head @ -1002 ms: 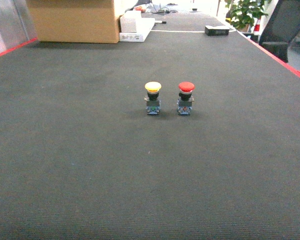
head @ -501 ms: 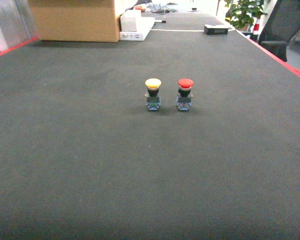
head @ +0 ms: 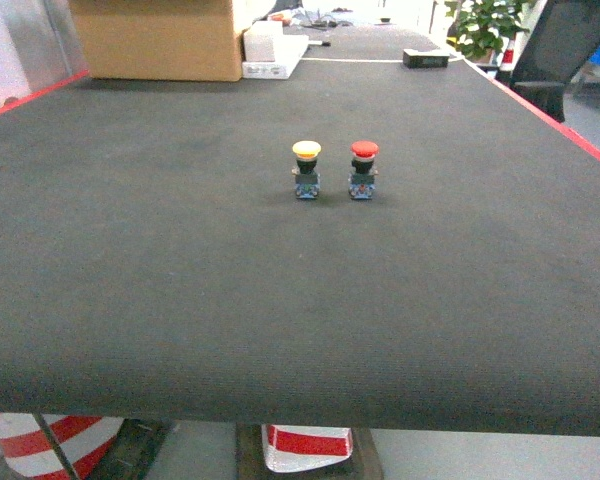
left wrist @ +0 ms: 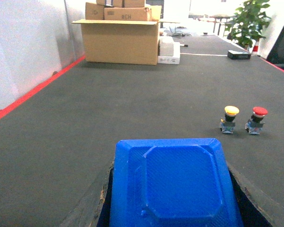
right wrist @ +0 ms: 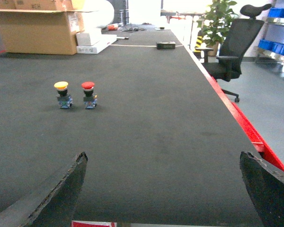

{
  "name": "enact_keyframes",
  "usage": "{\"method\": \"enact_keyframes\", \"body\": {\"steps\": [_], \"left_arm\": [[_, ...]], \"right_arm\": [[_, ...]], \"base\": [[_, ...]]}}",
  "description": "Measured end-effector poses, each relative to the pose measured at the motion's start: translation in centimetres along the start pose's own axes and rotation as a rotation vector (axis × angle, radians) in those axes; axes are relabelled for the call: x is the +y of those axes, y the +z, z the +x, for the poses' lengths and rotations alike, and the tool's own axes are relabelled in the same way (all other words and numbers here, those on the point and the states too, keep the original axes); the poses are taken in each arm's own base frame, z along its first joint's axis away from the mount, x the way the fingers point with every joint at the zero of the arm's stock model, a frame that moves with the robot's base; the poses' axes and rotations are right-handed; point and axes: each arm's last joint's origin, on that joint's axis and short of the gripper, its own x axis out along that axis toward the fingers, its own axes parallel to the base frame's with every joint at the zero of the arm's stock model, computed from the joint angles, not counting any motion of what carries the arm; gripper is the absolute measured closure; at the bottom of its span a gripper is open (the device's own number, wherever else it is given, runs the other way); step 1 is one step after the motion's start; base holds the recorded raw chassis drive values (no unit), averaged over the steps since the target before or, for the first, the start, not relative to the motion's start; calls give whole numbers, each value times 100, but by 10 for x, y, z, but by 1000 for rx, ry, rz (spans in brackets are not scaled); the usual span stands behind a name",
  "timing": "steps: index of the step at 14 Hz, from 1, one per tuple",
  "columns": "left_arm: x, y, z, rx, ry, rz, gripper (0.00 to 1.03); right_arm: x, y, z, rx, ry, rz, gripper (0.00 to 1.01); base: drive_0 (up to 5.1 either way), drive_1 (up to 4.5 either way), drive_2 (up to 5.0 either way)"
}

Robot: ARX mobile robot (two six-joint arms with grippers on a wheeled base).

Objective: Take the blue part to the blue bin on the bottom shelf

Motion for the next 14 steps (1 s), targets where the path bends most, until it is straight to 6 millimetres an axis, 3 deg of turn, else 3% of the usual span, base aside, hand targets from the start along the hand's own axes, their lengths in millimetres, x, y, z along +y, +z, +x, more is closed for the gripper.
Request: {"method": "enact_keyframes", "body": {"steps": [14], "left_arm": [[0,0,0,2,-2,1,59]], "right_arm": [[0,0,0,-2,-1,0,3]], "base": [[-164,-164,-164]]}}
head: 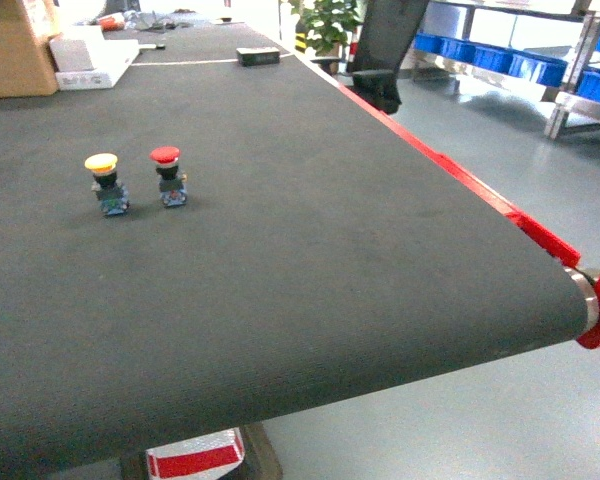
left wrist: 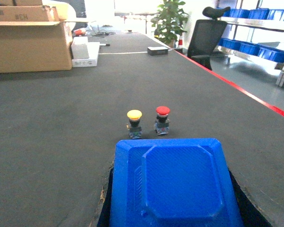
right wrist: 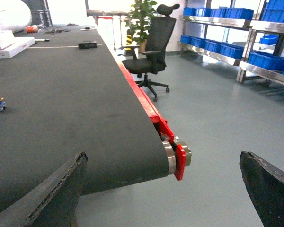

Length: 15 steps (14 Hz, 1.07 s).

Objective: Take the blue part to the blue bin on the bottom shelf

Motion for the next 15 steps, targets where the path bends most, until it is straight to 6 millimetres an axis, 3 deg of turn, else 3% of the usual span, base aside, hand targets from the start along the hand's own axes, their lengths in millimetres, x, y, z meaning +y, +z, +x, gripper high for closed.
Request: {"method": "enact_keyframes", "body": {"steps": [15], "left_arm": [[0,0,0,1,0,0,59]], "right_arm": [[0,0,0,0,0,0,3]], "base": [[-161,-161,-161]]}}
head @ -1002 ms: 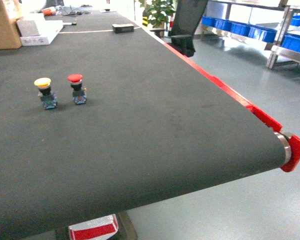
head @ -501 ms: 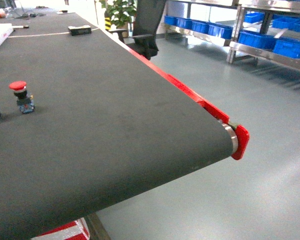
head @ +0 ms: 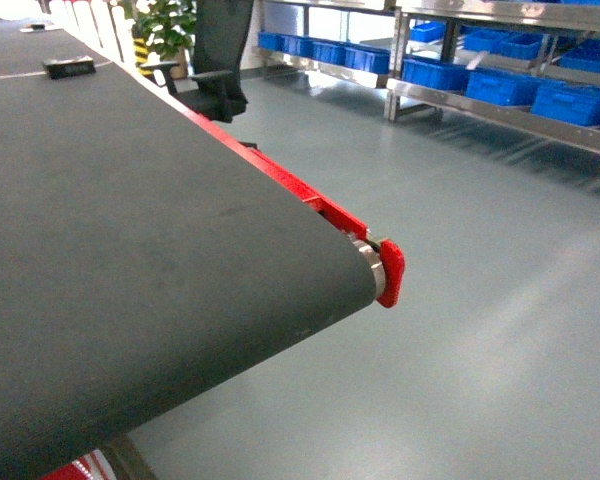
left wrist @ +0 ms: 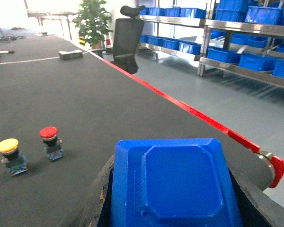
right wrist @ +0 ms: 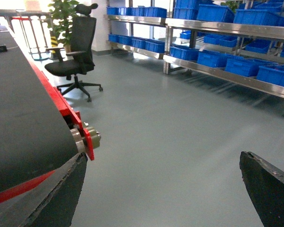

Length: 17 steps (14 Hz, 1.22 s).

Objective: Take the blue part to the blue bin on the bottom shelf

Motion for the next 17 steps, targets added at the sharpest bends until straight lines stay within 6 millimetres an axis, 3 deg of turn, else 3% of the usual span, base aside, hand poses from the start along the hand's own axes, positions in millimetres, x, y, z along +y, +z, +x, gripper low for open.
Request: {"method": "enact_keyframes", "body": {"steps": [17], "left_arm": [[0,0,0,0,0,0,59]], "right_arm": [[0,0,0,0,0,0,3]], "base": [[-162,-162,-162]]}}
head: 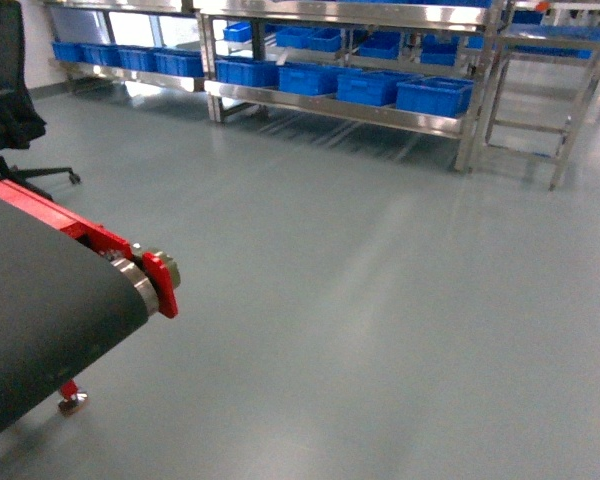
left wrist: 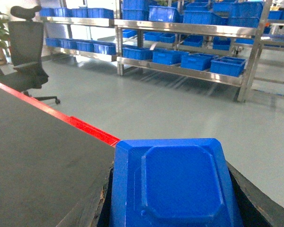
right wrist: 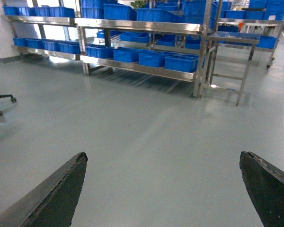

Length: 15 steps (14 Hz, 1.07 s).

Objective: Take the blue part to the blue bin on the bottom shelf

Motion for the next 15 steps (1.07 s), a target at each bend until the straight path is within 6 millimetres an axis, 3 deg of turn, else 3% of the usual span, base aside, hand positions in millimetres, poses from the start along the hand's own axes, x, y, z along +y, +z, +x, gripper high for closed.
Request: {"method": "enact_keyframes", "body": {"steps": [15], "left_arm": [[0,0,0,0,0,0,59]], "right_arm": [[0,0,0,0,0,0,3]], "base": [[-162,-162,-162]]}}
